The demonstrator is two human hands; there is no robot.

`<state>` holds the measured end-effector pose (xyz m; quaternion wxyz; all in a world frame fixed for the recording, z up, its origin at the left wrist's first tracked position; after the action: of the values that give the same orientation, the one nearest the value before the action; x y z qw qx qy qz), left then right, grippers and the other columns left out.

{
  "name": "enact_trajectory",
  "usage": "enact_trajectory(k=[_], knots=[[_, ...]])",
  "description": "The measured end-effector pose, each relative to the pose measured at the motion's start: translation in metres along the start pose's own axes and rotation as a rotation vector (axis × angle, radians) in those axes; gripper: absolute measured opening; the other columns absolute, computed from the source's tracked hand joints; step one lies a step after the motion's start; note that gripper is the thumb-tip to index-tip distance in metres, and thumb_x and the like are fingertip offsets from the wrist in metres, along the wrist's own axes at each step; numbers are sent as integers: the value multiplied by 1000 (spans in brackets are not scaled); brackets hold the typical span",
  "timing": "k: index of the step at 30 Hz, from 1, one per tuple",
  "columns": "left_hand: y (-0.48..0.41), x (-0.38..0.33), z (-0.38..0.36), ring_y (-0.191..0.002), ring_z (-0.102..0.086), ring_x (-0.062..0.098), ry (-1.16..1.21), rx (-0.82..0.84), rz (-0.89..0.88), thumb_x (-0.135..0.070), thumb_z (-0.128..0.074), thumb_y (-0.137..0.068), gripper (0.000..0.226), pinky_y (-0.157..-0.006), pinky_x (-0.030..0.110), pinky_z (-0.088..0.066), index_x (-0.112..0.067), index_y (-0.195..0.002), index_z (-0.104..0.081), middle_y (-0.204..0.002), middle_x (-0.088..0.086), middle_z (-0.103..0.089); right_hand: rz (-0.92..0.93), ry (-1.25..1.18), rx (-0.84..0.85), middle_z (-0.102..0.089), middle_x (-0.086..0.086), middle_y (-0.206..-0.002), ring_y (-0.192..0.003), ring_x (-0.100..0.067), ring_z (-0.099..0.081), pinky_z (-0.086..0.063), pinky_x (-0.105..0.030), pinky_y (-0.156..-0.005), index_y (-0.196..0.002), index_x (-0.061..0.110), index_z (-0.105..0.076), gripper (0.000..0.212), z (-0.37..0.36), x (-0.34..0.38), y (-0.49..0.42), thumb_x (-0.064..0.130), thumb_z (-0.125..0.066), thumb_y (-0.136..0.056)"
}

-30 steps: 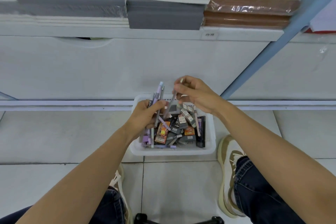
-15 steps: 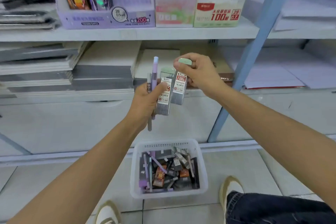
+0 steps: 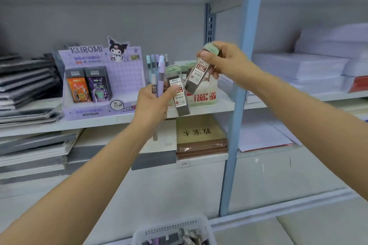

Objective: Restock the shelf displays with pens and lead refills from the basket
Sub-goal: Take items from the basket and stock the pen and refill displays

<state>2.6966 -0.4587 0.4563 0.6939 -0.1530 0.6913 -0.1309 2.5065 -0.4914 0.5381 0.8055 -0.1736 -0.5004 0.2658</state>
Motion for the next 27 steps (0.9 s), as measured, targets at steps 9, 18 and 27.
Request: enact_trajectory(k=[9,18,27], knots=[[-42,-14,1,-29,-34,2,-33,-73,-26,-23,-65,-91,12,-31,15,-30,-13,-85,-62,-38,-13,-50,41,358,-12,-64,-5,-90,-71,-16,-59,-57,-33,-68,-108,4,-62,16,29,-22,-45,10,-53,-97],[-50,-14,7,-91,-40,40,-78,-66,-43,-21,-63,-92,12,-44,47,-44,-17,-81,-61,-77,5,-50,107,606,110,-56,17,-87,-74,5,-53,-38,-12,-64,-105,13,-60,11,13,-38,-68,17,-52,-98],[-50,-5,5,-100,-42,33,-94,-39,3,-25,-62,-92,10,-38,23,-44,-17,-87,-64,-83,-1,-56,78,680,95,-63,-1,-103,-87,-16,-58,-46,-28,-76,-113,16,-55,16,12,-56,-69,15,-53,-97]])
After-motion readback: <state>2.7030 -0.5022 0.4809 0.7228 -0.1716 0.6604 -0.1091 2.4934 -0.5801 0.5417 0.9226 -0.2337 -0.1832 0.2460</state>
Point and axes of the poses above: each hand's wrist, its own y-axis away from the middle knuckle, its own z-axis out of the back of the hand, x = y × z, the point moved 7 cm from there along -y, towards the middle knuckle
